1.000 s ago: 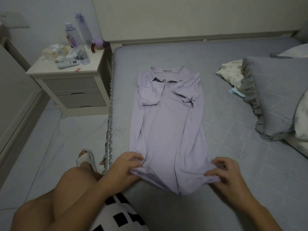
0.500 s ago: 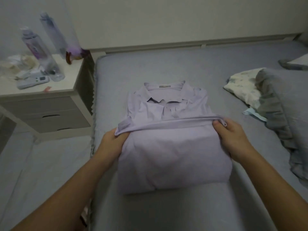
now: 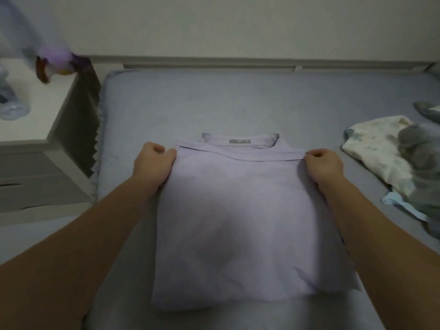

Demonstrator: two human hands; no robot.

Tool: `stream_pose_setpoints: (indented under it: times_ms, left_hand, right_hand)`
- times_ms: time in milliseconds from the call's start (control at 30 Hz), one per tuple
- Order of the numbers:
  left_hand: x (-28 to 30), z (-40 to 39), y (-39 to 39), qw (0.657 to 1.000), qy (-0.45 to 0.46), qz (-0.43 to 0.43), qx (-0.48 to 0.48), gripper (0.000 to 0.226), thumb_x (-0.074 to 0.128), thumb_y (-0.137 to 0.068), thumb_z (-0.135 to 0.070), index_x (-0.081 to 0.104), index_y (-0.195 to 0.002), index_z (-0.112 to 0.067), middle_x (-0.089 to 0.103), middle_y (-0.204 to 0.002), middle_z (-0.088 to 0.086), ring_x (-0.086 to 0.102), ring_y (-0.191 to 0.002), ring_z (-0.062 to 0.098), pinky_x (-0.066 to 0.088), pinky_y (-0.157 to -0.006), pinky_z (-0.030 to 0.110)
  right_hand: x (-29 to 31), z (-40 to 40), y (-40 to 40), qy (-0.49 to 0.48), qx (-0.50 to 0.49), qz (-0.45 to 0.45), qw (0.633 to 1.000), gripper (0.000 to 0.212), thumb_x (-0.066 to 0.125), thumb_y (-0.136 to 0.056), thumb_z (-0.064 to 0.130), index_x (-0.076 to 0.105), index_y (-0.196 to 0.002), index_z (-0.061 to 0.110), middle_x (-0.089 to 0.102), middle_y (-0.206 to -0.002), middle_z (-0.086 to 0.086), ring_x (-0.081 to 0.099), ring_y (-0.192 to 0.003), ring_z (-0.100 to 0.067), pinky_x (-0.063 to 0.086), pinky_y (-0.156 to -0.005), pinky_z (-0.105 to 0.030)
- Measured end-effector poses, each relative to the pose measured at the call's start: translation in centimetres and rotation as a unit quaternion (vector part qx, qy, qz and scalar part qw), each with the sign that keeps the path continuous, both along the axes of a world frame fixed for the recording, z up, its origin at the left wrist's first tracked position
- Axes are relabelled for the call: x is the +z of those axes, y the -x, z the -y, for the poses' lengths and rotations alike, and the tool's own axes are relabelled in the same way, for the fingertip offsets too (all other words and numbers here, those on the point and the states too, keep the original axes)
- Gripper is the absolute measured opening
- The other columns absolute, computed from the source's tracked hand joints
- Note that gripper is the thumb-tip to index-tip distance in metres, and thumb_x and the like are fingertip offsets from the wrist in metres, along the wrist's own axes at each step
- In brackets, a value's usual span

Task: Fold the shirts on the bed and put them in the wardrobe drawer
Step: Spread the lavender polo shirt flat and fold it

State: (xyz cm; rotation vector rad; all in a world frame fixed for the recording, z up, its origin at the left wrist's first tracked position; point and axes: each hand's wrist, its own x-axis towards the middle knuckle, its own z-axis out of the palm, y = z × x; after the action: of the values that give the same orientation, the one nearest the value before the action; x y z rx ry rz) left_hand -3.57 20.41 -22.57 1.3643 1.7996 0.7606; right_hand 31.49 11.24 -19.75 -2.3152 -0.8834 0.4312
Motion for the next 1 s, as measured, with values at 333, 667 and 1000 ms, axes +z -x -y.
stream_pose_setpoints:
  times_ms: [333, 667, 1000]
  left_hand:
    - [0.8, 11.0, 2.3, 0.962, 0.188, 0.183, -0.076, 0.054, 0.082, -0.072, -0.043, 0.069, -0.106, -0.005, 0.076, -0.084, 0.005, 0.073, -0.068, 0.017, 0.054, -0.051, 0.025]
    - [1.7, 26.1, 2.4, 0.953, 0.239, 0.183, 0.033, 0.04, 0.084, -0.074, -0.012, 0.07, -0.106, 0.007, 0.074, -0.091, 0.015, 0.069, -0.085, 0.026, 0.054, -0.08, 0.037]
    - [4.6, 40.5, 1.8, 0.928, 0.202, -0.131, -0.283, 0.039, 0.064, -0.074, -0.062, 0.072, -0.08, -0.024, 0.065, -0.058, -0.005, 0.061, -0.058, 0.0, 0.054, -0.073, 0.026]
  right_hand:
    - [0.2, 15.8, 3.3, 0.064, -0.022, -0.071, 0.995, 0.08, 0.066, -0.075, 0.07, 0.058, -0.128, 0.01, 0.065, -0.122, -0.012, 0.062, -0.105, -0.029, 0.044, -0.083, -0.034]
    - [-2.2, 25.4, 7.0, -0.169, -0.135, -0.399, 0.891, 0.029, 0.071, -0.082, 0.002, 0.067, -0.111, 0.008, 0.073, -0.106, -0.012, 0.069, -0.1, -0.032, 0.05, -0.098, -0.053]
    - [-0.2, 35.4, 4.7, -0.049, -0.105, 0.007, 0.993, 0.064, 0.073, -0.081, 0.015, 0.048, -0.138, 0.002, 0.054, -0.135, -0.027, 0.054, -0.121, -0.038, 0.04, -0.105, -0.049]
